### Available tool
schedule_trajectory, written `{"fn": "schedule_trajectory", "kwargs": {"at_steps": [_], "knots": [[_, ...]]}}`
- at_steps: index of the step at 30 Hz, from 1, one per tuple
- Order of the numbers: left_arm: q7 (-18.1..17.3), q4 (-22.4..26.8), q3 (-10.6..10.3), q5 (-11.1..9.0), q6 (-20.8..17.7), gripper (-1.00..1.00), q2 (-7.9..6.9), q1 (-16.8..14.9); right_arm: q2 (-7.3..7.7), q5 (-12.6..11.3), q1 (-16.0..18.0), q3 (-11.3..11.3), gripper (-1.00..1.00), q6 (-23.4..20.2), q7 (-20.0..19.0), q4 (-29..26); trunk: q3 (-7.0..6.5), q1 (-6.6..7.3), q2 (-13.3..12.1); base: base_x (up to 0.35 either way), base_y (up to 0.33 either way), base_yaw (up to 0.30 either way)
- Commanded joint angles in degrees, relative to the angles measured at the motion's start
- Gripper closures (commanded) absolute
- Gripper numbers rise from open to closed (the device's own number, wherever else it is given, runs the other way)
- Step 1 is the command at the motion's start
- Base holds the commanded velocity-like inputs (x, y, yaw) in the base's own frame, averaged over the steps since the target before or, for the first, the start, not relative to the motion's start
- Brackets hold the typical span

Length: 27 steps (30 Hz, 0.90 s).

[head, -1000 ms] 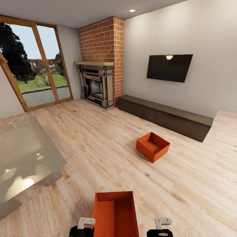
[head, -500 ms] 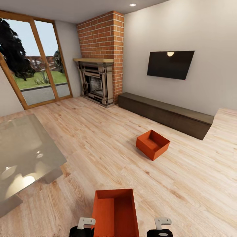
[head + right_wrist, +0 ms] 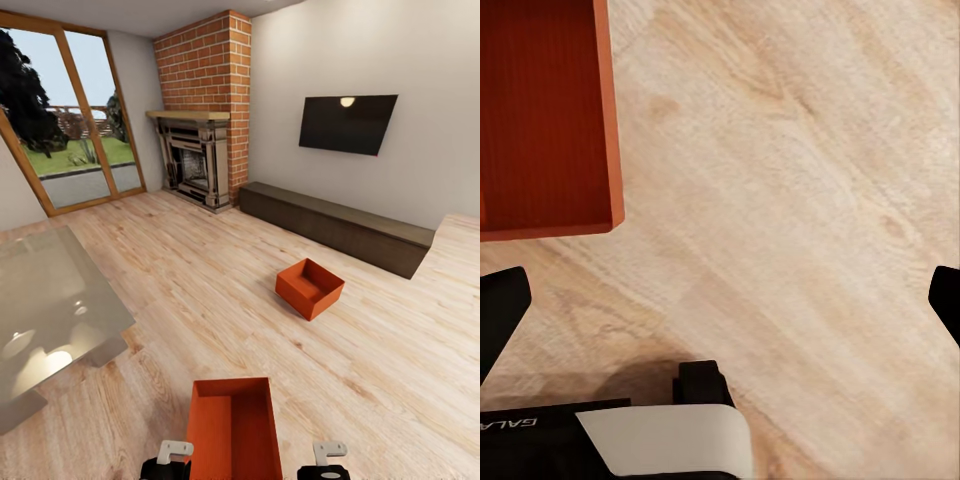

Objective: Move the two storage containers from the living room to the garage. In the garage, place one container on the floor and stack the other container on top of it (either order is fine).

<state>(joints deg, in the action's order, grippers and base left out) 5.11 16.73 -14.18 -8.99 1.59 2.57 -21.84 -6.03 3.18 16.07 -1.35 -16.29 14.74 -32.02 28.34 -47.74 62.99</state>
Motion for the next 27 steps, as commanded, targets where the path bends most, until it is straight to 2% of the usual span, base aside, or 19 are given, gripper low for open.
{"fn": "schedule_trajectory", "kwargs": {"at_steps": [1, 27], "knots": [[0.34, -0.03, -0.49, -0.59, 0.17, -1.0, -0.03, -0.04, 0.0, 0.33, 0.01, -0.14, -1.0, -0.5, 0.18, -0.08, 0.15, 0.0, 0.04, 0.0, 0.0, 0.0], [-0.01, -0.02, -0.67, -0.59, 0.25, -1.0, -0.03, -0.04, -0.04, 0.33, 0.01, -0.14, -1.0, -0.5, 0.11, 0.19, 2.54, 0.0, 0.04, 0.0, 0.0, 0.0]]}}
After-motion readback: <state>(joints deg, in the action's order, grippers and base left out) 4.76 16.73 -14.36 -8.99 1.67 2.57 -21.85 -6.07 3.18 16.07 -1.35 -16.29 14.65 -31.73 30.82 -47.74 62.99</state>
